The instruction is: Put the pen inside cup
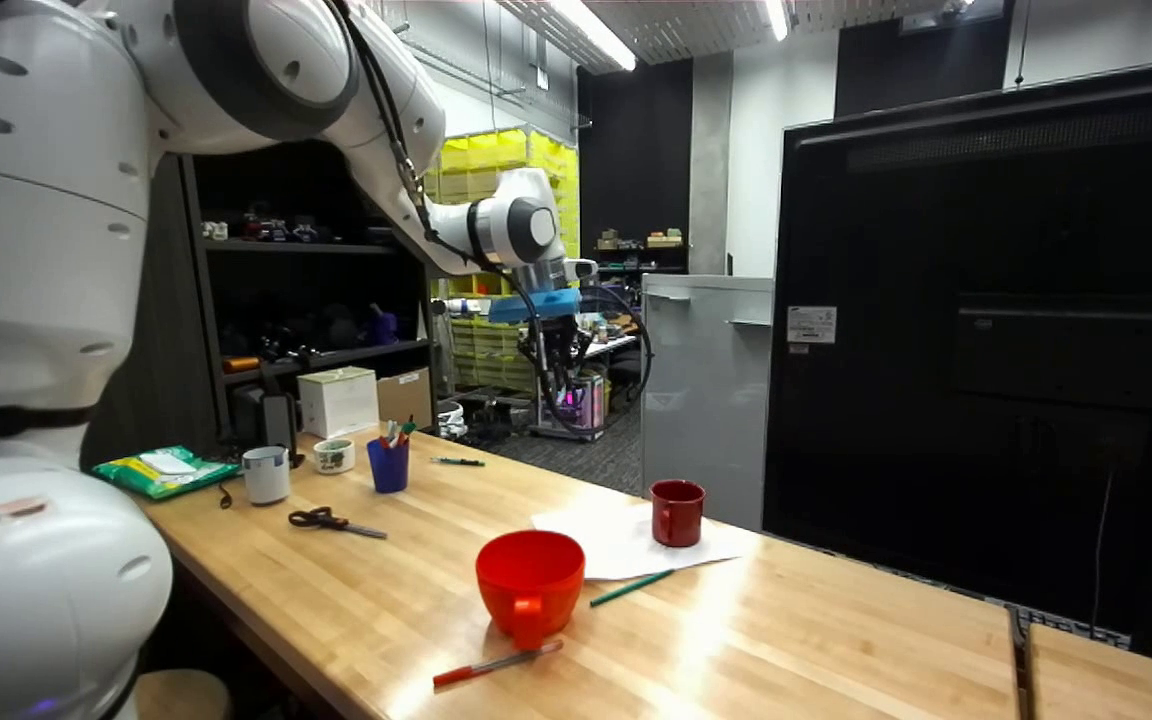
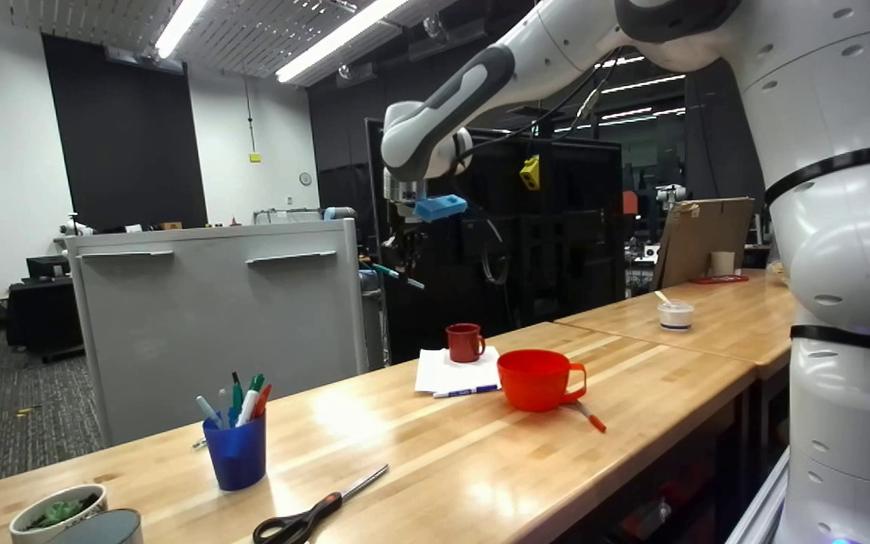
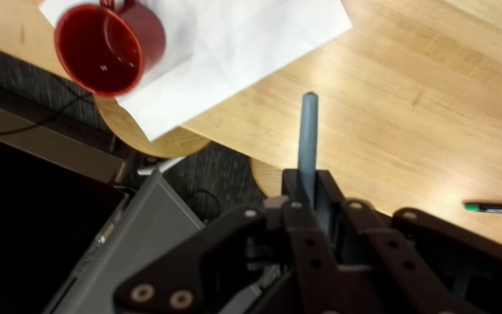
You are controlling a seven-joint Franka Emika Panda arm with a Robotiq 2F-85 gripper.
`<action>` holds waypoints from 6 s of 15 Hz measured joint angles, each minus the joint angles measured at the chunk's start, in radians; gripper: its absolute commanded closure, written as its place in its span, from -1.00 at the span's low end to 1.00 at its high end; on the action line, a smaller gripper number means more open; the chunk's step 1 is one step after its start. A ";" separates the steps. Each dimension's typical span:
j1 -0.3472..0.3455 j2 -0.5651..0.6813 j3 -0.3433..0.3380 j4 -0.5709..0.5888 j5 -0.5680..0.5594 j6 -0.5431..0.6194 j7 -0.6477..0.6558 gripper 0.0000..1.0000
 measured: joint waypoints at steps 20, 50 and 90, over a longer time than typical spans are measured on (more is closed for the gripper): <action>0.219 0.250 0.294 0.400 0.071 -0.260 -0.627 0.78; 0.120 0.386 0.366 0.340 0.404 0.033 -0.911 0.78; -0.023 0.282 0.481 -0.063 1.026 0.579 -1.008 0.94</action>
